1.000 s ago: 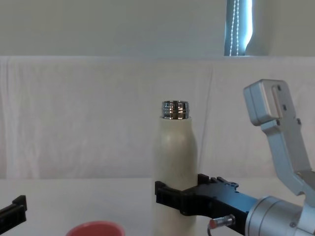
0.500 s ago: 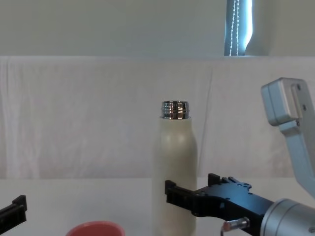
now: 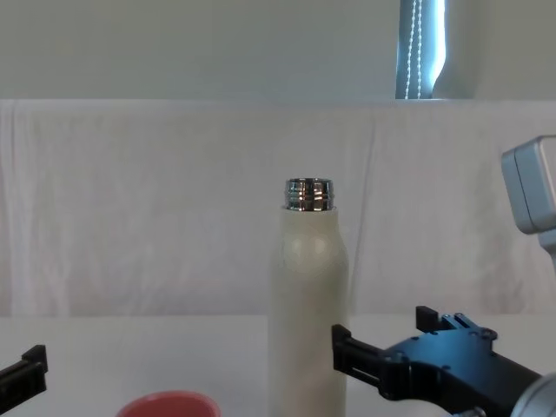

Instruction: Grasp the thermos with one hand and pour water into the cup lid.

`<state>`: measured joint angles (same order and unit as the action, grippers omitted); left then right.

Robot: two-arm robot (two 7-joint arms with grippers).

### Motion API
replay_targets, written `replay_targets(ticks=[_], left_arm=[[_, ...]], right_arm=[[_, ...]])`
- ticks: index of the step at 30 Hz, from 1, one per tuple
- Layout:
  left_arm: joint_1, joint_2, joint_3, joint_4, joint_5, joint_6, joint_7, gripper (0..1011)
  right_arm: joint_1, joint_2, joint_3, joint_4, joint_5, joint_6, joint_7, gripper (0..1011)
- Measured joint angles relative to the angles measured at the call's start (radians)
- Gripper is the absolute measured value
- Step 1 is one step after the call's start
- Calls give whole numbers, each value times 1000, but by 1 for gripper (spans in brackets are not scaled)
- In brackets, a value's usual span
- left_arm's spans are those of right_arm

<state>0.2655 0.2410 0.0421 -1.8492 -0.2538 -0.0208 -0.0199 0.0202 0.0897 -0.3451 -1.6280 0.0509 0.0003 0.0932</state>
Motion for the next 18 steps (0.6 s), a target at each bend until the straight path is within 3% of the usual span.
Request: replay_targets(ticks=[11,18], left_arm=[[0,0,0,0,0,0,0,1001],[0,0,0,0,0,0,0,1001]], right_arm=[[-56,-20,2,-13,-115,-34,-64,1000],[-84,-29,14,-20,-155,-47,-77,1000]])
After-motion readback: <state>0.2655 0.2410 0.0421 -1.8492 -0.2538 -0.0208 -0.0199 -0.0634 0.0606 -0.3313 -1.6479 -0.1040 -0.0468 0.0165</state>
